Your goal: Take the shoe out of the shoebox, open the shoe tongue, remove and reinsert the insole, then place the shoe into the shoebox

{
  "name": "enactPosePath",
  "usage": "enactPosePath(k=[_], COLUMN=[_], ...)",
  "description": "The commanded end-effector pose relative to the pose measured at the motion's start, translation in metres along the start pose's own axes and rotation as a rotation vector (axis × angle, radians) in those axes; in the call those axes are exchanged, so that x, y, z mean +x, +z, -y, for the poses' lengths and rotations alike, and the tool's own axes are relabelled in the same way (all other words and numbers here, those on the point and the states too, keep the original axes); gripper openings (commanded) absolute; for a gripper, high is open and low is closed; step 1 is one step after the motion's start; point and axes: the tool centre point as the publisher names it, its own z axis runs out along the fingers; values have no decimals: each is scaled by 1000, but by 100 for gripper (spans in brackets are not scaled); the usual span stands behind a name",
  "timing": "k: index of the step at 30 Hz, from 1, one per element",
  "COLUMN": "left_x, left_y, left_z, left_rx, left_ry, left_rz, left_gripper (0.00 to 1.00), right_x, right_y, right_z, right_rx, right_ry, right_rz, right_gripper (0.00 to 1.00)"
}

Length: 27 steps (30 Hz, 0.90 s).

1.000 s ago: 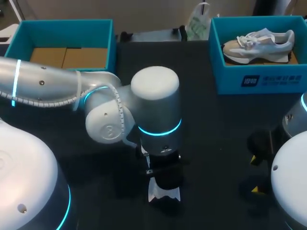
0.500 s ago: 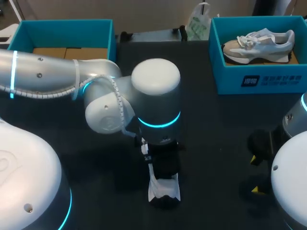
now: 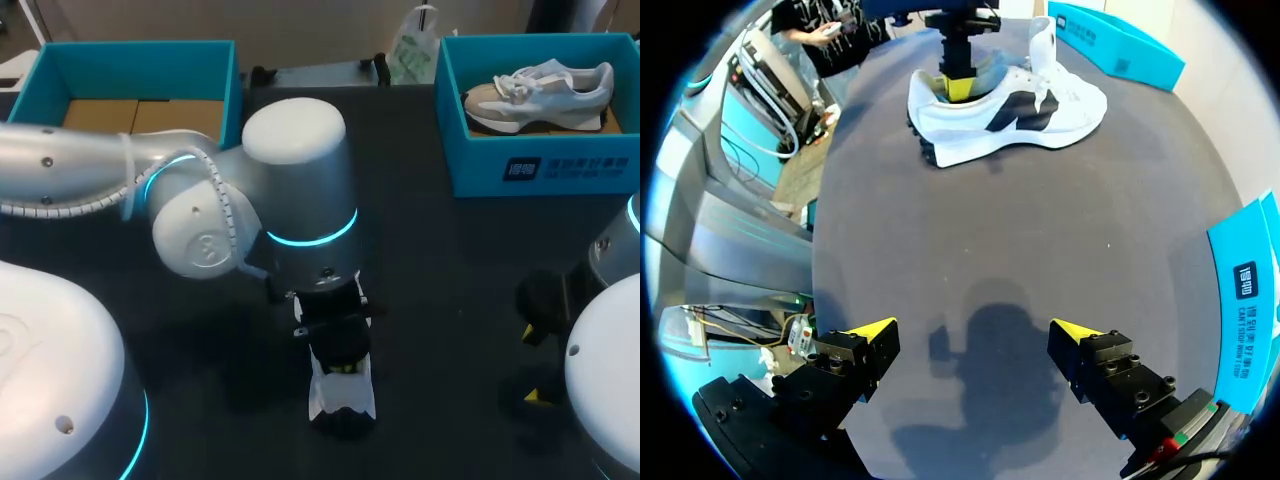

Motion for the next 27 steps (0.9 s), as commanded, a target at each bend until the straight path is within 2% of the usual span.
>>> enactPosePath(k=[1, 10, 20, 27], left_x=[1, -6, -11, -7], left_y=[-10, -12, 17, 37], left_z=[1, 9, 28, 31], left_rx=[7, 61, 125, 66], left_ry=[15, 25, 29, 28], left_rz=[12, 13, -50, -78], left_gripper=[0, 0, 0, 0], right_x=[2, 2, 2, 2], right_y=[-2, -2, -2, -2], right_z=[1, 1, 1, 1], right_rx=[-2, -2, -2, -2], right_ry=[-1, -1, -1, -1], right_rz=[3, 3, 3, 3], right_gripper=[100, 100, 100, 100])
